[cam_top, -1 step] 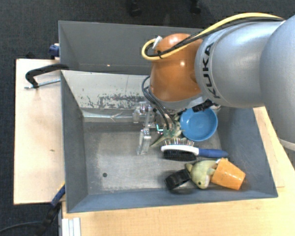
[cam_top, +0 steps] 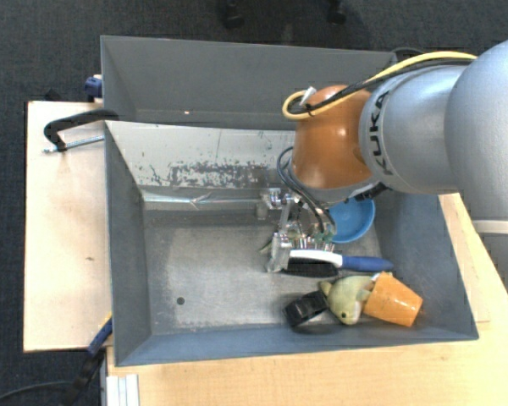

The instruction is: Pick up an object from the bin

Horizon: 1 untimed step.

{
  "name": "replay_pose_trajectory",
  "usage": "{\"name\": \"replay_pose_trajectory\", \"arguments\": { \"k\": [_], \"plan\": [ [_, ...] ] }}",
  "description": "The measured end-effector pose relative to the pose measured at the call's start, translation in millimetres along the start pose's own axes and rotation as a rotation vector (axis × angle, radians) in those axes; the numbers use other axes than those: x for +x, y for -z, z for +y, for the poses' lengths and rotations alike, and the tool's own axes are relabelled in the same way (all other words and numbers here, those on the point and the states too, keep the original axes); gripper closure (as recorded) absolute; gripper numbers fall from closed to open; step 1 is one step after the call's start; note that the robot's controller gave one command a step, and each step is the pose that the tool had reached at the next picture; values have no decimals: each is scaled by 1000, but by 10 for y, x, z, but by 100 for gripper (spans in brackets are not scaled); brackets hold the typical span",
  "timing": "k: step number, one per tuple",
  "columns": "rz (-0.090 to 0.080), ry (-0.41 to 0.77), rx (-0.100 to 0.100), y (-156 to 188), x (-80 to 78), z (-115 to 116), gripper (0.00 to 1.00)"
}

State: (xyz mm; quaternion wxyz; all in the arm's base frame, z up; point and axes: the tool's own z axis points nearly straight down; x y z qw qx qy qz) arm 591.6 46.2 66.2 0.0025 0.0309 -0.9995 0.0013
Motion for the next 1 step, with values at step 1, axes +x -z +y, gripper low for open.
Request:
{"name": "replay_pose_trajectory", "arguments": {
  "k": [1],
  "plan": [
    [-7,6,-4,50,-16,56,100]
  ]
}}
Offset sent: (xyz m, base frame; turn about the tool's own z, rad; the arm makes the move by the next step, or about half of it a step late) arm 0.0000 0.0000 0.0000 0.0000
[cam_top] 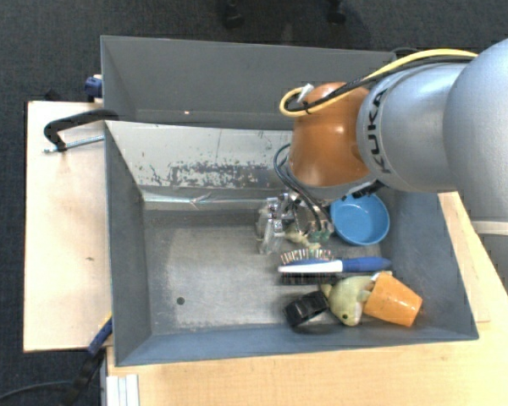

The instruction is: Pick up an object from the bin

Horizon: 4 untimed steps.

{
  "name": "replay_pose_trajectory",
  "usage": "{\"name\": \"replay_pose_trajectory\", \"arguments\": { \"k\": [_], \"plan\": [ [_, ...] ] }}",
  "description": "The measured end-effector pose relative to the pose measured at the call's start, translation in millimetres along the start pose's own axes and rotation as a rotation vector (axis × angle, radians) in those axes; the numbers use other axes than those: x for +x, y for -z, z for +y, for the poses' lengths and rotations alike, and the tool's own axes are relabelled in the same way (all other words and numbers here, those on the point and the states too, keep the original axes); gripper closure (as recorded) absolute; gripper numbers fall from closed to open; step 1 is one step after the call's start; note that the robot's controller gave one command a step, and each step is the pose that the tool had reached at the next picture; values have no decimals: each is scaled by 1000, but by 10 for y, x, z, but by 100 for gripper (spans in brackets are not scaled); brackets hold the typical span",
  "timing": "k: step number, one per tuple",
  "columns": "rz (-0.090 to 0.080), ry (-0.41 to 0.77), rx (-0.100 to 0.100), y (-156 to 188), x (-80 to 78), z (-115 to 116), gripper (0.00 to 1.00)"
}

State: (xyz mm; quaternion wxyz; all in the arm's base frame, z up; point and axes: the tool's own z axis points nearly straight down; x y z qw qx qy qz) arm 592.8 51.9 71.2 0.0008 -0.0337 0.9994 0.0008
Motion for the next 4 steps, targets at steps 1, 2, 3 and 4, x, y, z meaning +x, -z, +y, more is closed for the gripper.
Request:
{"name": "replay_pose_trajectory", "arguments": {
  "k": [1,2,3,4],
  "plan": [
    [-12,37,1,1574,429,39,100],
    [3,270,1,1361,981,-19,100],
    [4,-110,0,737,661,-21,100],
    [1,-110,0,754,655,-23,0]
  ]
}}
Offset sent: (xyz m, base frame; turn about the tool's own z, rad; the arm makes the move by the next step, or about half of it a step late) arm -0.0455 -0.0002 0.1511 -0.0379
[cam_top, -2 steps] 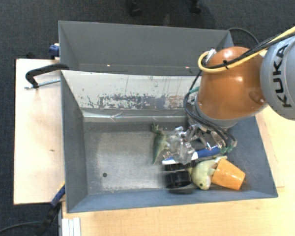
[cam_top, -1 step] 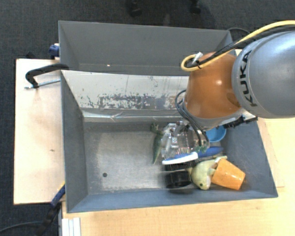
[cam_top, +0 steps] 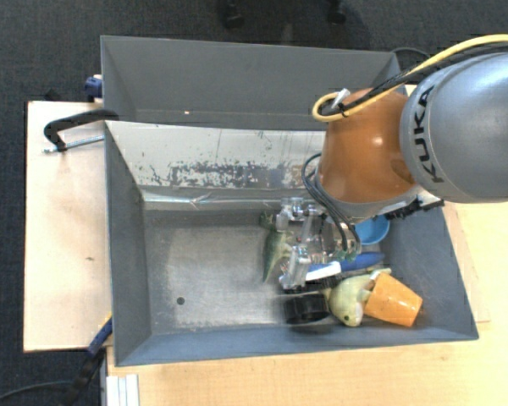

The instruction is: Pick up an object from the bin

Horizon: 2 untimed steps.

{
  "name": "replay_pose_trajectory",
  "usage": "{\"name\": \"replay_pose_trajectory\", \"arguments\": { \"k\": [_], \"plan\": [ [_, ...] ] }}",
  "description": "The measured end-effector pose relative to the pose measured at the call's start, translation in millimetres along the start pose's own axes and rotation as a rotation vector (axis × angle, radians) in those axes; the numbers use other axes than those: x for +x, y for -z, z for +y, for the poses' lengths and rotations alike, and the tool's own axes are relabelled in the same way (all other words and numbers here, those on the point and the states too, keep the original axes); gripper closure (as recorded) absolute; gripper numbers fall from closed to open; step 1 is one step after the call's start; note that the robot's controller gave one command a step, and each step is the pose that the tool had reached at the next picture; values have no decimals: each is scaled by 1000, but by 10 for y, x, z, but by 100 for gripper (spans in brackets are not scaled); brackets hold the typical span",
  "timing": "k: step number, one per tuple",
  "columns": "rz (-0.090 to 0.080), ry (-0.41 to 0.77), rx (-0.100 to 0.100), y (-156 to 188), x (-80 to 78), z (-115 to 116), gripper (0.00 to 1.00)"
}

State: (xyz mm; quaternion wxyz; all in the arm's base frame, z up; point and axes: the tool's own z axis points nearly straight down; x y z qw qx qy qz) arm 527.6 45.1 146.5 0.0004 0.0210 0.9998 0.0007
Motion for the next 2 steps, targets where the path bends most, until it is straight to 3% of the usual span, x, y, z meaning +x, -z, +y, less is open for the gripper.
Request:
{"name": "replay_pose_trajectory", "arguments": {
  "k": [1,2],
  "plan": [
    [-3,262,-1,-759,-243,-16,0],
    [-6,265,-3,-738,-251,4,100]
  ]
}}
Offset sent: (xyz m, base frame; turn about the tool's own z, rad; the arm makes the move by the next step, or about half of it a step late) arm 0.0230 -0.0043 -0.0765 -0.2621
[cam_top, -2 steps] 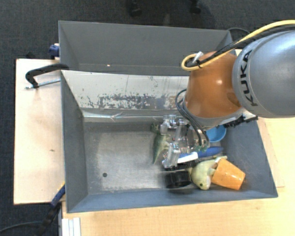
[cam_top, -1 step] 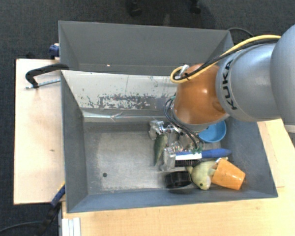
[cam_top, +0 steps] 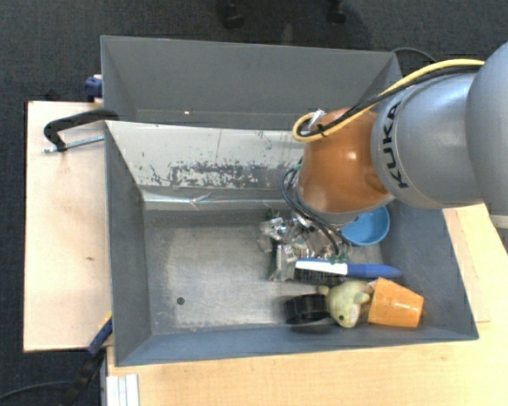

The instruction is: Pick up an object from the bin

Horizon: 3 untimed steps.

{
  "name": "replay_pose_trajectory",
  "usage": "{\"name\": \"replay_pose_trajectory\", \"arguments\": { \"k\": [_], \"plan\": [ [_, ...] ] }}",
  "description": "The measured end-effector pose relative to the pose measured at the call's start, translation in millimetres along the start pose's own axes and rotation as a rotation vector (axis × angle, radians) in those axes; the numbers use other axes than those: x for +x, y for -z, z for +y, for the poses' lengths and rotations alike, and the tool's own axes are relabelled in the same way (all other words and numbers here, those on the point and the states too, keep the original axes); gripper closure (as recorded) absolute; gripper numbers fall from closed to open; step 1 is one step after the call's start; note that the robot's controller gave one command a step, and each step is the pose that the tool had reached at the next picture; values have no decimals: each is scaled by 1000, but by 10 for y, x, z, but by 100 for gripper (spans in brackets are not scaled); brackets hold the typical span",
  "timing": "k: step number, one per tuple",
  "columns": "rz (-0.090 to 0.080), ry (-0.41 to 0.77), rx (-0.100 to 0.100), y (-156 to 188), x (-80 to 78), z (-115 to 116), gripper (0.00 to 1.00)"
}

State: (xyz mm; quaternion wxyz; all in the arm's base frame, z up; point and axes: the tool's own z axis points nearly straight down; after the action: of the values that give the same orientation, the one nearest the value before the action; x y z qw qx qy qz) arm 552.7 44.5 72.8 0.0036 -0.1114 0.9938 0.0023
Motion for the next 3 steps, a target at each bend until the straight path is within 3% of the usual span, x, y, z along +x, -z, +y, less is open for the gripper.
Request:
{"name": "replay_pose_trajectory", "arguments": {
  "k": [1,2,3],
  "plan": [
    [-8,163,6,1468,-145,-7,100],
    [11,76,2,825,-42,-44,100],
    [5,76,2,857,-57,-44,0]
  ]
}}
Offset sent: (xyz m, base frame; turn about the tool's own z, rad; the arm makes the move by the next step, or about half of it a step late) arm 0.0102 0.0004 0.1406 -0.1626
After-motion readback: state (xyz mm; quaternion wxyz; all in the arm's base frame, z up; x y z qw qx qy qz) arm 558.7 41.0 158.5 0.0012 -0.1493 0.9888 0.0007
